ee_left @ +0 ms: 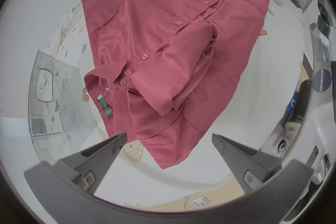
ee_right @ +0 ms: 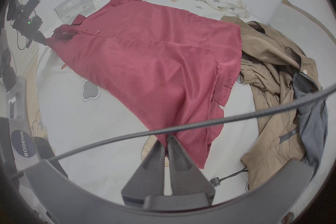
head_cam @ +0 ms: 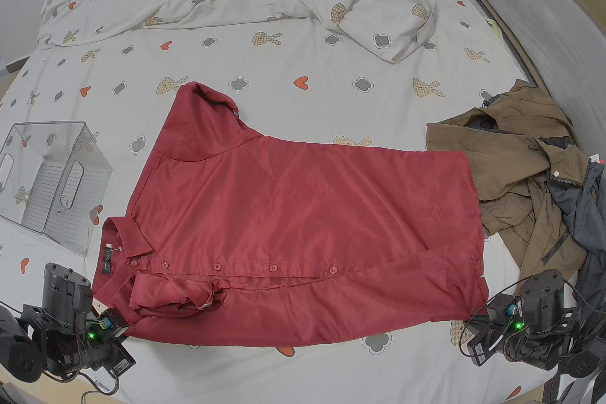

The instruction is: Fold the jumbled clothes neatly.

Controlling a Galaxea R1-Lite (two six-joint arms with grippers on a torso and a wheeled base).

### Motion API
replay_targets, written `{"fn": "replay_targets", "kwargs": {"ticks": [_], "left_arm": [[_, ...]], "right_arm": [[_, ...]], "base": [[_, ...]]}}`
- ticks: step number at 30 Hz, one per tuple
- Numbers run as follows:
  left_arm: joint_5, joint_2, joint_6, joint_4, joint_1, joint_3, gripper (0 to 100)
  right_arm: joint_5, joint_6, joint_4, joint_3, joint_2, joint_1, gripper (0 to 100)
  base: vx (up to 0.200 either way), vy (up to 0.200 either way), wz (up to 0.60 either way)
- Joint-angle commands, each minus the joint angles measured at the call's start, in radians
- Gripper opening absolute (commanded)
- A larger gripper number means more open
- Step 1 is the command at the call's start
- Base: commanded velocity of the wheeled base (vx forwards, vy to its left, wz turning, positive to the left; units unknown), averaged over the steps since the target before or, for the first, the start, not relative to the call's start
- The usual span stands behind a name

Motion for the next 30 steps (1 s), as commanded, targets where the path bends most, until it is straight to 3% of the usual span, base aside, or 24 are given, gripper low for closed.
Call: {"fn": "replay_targets", "kwargs": {"ticks": [1,2,15,22,26,29,30], "left_arm": [[0.001,0.017,0.000,-0.001,0.000,-0.005,0],[0.001,0.017,0.000,-0.003,0.000,-0.005,100],[-0.004,-0.037,-0.010,0.089,0.001,-0.096,100],[-0.036,-0.136,-0.052,0.582,0.003,-0.421,100],[-0.189,-0.141,-0.122,0.795,0.003,-0.574,100],[-0.332,-0.130,-0.177,0.867,0.003,-0.634,100],[-0.396,-0.116,-0.210,0.873,0.004,-0.646,100]], "right_arm": [[0.000,-0.004,0.001,0.018,0.002,-0.012,100],[0.000,-0.003,0.000,0.018,0.000,-0.012,100],[0.011,0.025,-0.003,0.015,-0.115,-0.021,100],[0.025,0.031,0.009,-0.050,-0.280,-0.111,100],[0.068,0.077,0.012,-0.087,-0.320,-0.144,100],[0.123,0.172,0.058,-0.128,-0.331,-0.134,100],[0.169,0.250,0.105,-0.160,-0.325,-0.130,100]], "base": [[0.000,0.000,0.00],[0.000,0.000,0.00],[0.000,0.000,0.00],[0.000,0.000,0.00],[0.000,0.000,0.00],[0.000,0.000,0.00],[0.000,0.000,0.00]]}}
